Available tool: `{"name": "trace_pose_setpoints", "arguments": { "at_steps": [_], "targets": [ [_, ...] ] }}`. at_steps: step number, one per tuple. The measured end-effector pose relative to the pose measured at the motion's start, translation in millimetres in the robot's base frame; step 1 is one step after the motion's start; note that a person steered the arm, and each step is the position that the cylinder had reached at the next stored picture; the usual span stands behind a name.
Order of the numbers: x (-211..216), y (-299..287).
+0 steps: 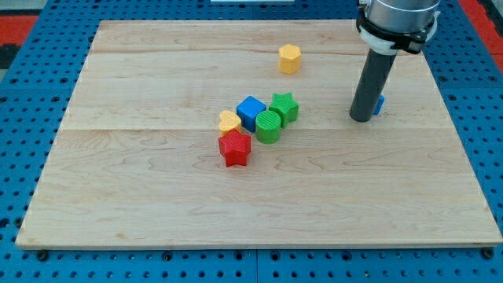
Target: Slide blue triangle towards the right centre
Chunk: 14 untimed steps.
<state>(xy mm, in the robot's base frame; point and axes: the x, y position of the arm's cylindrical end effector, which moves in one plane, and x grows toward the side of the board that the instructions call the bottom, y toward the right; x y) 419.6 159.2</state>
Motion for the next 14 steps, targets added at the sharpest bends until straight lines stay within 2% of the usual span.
{"name": "trace_pose_setpoints", "arguments": {
  "at_steps": [1, 2, 6, 12, 14],
  "targets": [
    [0, 45],
    [0, 65],
    [1, 64],
    [40, 60],
    [40, 29]
  ]
}}
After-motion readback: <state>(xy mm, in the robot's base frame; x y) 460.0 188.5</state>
